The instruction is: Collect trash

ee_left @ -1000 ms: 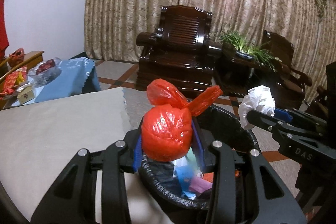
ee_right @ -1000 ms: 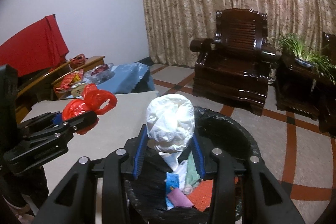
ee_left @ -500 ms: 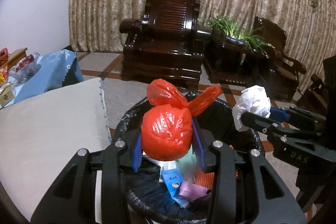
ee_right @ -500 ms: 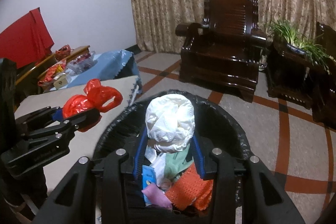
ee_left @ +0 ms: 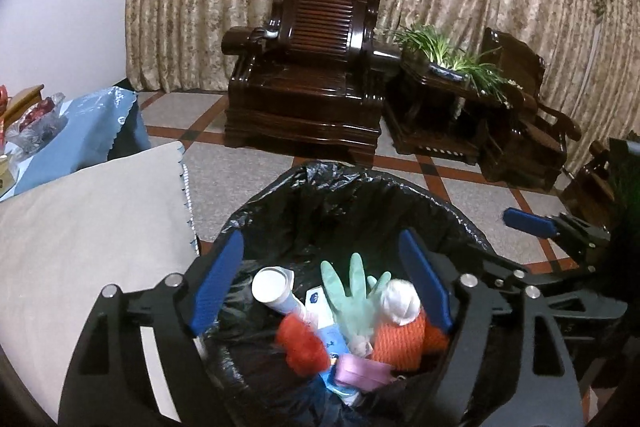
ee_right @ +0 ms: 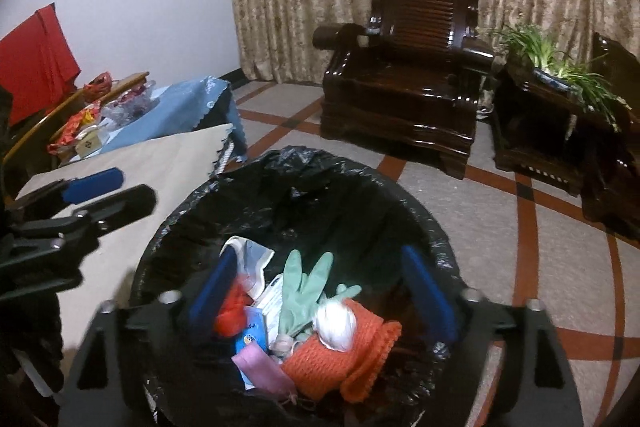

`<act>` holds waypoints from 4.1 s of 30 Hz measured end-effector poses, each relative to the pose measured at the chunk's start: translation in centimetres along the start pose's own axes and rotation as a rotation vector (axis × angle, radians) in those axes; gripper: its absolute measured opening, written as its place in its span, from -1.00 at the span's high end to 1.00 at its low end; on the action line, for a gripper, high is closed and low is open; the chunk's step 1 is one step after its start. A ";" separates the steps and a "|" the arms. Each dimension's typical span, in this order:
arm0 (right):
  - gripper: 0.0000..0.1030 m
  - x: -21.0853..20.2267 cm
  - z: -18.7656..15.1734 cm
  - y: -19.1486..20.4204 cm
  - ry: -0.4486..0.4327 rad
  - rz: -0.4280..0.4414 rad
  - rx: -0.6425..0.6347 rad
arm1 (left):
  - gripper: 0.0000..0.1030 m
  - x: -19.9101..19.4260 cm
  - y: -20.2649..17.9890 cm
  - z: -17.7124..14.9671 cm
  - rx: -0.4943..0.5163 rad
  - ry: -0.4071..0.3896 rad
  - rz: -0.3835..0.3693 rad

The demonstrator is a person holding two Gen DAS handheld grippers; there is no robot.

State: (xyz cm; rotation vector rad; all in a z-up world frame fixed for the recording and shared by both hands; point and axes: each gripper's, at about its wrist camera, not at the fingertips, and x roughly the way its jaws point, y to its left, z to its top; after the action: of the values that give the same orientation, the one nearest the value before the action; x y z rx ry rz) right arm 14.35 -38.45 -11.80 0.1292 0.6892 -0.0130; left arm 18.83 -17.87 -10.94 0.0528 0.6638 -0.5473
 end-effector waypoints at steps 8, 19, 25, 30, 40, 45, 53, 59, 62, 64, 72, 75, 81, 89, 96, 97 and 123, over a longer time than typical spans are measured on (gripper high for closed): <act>-0.88 -2.5 0.7 1.2 -0.021 0.034 0.007 | -0.85 -4.2 1.7 0.5 -0.020 -0.030 0.071; -0.88 -6.8 1.0 5.4 -0.056 0.096 -0.003 | -0.88 -10.8 3.5 -0.3 -0.061 -0.036 0.165; -0.88 -8.6 0.9 7.3 -0.069 0.105 -0.019 | -0.89 -13.6 3.2 -1.0 -0.068 -0.037 0.208; -0.88 -9.8 0.9 8.4 -0.082 0.115 -0.033 | -0.89 -15.8 3.4 -1.5 -0.070 -0.043 0.222; -0.88 -12.2 0.6 10.0 -0.115 0.123 -0.055 | -0.89 -18.8 3.0 -1.7 -0.062 -0.094 0.227; -0.88 -12.8 0.7 10.6 -0.125 0.126 -0.066 | -0.89 -19.9 2.9 -1.7 -0.058 -0.116 0.229; -0.88 -13.2 0.8 11.1 -0.132 0.129 -0.079 | -0.89 -20.7 2.8 -1.8 -0.060 -0.135 0.241; -0.88 -13.3 0.8 11.2 -0.135 0.130 -0.081 | -0.89 -20.8 3.0 -1.7 -0.060 -0.136 0.240; -0.88 -13.3 1.0 11.4 -0.135 0.131 -0.085 | -0.89 -20.8 3.0 -1.8 -0.059 -0.135 0.241; -0.88 -13.3 1.0 11.4 -0.136 0.132 -0.085 | -0.89 -20.8 3.0 -1.8 -0.060 -0.135 0.240; -0.88 -13.3 1.0 11.5 -0.135 0.132 -0.086 | -0.89 -20.8 3.1 -1.8 -0.059 -0.135 0.240; -0.88 -13.3 0.9 11.5 -0.136 0.131 -0.085 | -0.89 -20.7 3.1 -1.9 -0.060 -0.135 0.240; -0.88 -13.3 0.9 11.6 -0.136 0.131 -0.086 | -0.89 -20.8 3.1 -1.9 -0.058 -0.135 0.240; -0.88 -13.3 0.9 11.5 -0.136 0.131 -0.085 | -0.89 -20.8 3.1 -1.9 -0.059 -0.136 0.241; -0.88 -13.3 0.9 11.5 -0.136 0.131 -0.085 | -0.89 -21.0 3.0 -2.0 -0.057 -0.136 0.242; -0.88 -13.2 1.0 11.6 -0.134 0.130 -0.084 | -0.89 -20.9 2.9 -2.0 -0.058 -0.136 0.242; -0.88 -13.3 1.0 11.5 -0.134 0.131 -0.085 | -0.89 -21.0 2.7 -2.0 -0.058 -0.136 0.243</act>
State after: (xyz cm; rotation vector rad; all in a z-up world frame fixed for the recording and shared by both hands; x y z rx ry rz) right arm 5.35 -27.56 -1.34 0.0905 0.5454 0.1321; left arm 5.41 -5.35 -0.29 0.0411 0.5311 -0.2948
